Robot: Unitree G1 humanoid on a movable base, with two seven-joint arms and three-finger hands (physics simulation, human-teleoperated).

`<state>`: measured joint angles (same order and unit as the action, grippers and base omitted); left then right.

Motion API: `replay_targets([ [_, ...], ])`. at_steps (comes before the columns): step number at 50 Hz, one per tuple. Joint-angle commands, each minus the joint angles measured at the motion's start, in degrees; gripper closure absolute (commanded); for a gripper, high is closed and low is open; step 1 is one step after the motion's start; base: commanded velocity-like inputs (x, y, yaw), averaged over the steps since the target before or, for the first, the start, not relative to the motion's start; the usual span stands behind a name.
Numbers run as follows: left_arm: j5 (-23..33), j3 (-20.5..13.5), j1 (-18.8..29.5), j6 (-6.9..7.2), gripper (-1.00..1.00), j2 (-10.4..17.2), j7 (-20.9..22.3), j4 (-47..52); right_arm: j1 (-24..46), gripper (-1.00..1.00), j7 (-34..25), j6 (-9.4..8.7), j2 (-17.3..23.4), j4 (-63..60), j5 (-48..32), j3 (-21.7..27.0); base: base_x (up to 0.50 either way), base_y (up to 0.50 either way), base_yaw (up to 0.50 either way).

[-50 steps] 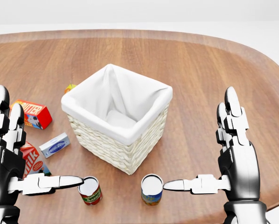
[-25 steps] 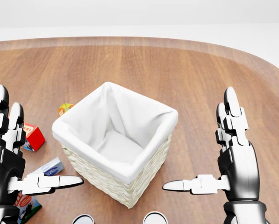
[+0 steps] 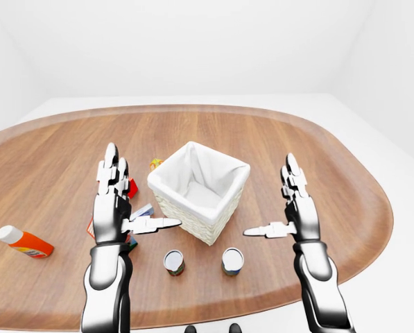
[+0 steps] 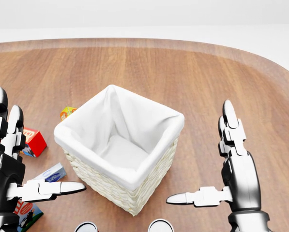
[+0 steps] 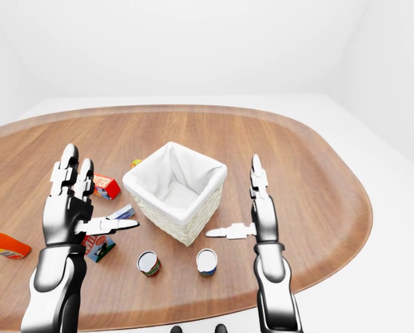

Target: Pick up the alphabet soup, and put it in the basket.

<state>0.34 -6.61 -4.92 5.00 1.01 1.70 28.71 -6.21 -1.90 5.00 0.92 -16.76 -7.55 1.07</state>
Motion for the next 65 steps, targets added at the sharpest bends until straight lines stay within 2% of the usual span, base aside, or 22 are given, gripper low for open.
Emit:
replay_targets([
  [1, 0.02, -0.04, 0.08, 0.00, -1.00, 0.00, -0.08, 0.14, -2.04, -1.00, -0.44, 0.00, 0.08, 3.11, -2.38, -0.57, 0.00, 0.00, 0.00],
  [10, 0.09, 0.01, 0.10, 0.00, -1.00, 0.00, -0.17, -0.02, -4.69, -1.00, -1.60, 0.00, 0.30, 0.88, -2.85, 0.27, 0.00, 0.00, 0.00],
  [26, 0.52, 0.23, 0.09, 0.00, -1.00, -0.02, -0.41, -0.41, -9.92, -1.00, -2.21, 0.00, 0.34, 8.30, -4.97, 0.92, 0.00, 0.00, 0.00],
  [51, 0.25, 0.24, 0.28, 0.00, -1.00, -0.02, -0.48, -0.33, -12.64, -1.00, -3.97, 0.00, 1.31, 12.52, -9.43, -2.91, 0.00, 0.00, 0.00],
  [65, 0.33, 0.20, 0.38, 0.00, -1.00, 0.06, -0.46, -0.80, -11.40, -1.00, -1.05, 0.00, 1.82, 20.13, -13.90, -5.70, 0.00, 0.00, 0.00],
])
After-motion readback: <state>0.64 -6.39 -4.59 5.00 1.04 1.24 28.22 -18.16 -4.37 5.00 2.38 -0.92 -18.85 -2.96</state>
